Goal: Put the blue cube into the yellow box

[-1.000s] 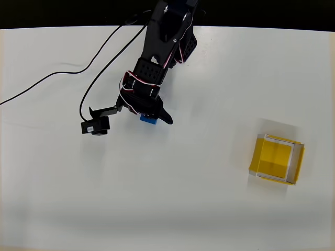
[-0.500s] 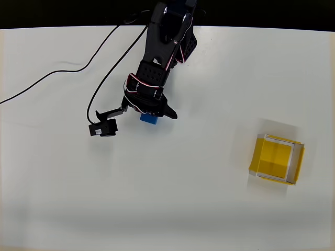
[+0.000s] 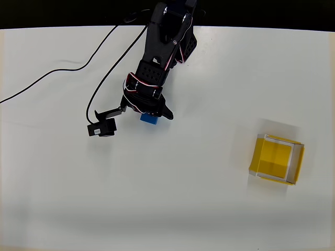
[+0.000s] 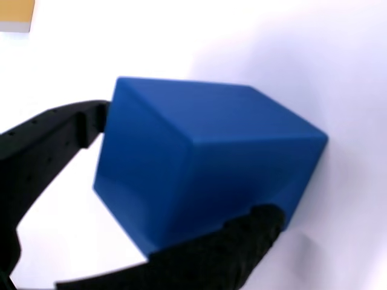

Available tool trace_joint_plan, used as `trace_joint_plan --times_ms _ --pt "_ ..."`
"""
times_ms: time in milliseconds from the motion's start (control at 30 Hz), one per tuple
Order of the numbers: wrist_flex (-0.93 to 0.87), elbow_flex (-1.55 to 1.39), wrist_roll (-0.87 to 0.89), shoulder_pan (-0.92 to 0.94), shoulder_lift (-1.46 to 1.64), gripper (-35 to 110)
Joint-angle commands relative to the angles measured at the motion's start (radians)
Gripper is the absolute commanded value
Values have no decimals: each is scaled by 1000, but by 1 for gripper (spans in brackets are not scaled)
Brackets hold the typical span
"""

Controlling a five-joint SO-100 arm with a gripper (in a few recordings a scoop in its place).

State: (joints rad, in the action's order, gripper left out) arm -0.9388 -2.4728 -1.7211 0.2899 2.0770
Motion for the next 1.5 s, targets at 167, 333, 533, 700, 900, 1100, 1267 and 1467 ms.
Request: trace_joint_plan --times_ms 167,333,533,700,900,1100,1267,1467 --pt "29 -3 -40 11 23 37" --pt "44 -21 -55 6 32 33" --pt "91 -51 -81 6 52 30" --pt "106 -58 -107 8 64 28" --pt "138 -63 -126 8 77 26" --pt "183 -83 -152 8 97 24" --pt "209 -98 -176 6 106 22" --pt "235 -98 -187 5 104 21"
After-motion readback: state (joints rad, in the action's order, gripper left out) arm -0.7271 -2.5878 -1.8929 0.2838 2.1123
